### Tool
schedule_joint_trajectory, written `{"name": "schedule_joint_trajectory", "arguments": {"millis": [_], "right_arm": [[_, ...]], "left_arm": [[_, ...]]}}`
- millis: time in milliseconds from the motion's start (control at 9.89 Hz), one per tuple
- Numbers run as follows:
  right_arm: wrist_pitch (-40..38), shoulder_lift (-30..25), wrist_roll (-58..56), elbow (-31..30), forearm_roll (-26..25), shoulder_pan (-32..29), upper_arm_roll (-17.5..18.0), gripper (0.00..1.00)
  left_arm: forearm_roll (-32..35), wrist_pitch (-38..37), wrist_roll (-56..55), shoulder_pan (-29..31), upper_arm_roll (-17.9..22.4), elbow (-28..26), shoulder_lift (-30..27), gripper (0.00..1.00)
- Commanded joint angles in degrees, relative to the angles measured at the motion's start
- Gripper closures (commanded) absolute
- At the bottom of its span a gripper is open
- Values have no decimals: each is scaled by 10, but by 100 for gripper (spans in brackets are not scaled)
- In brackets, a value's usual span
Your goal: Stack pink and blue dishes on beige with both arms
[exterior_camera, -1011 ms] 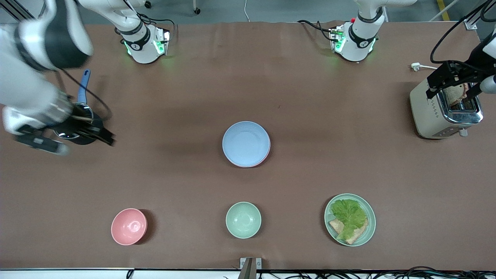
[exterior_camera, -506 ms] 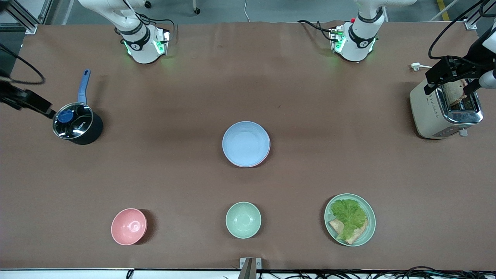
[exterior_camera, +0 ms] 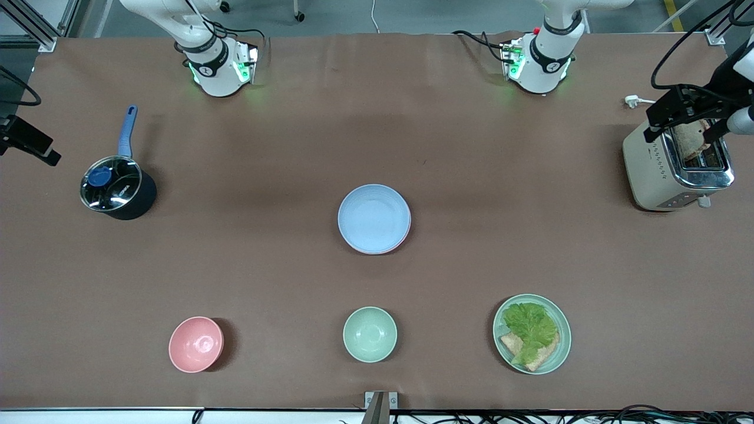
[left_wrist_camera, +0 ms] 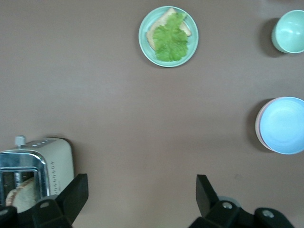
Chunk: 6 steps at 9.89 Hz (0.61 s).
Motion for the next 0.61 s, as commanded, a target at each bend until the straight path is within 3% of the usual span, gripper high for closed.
{"name": "schedule_joint_trajectory", "arguments": {"millis": [0, 506], "right_arm": [[-2, -4, -22, -3, -11, -7, 2, 0], [-3, -4, -21, -3, -10, -7, -2, 0]], "left_arm": [[-18, -7, 6, 8, 2, -24, -6, 0], [18, -7, 8, 5, -2, -24, -6, 0]]}}
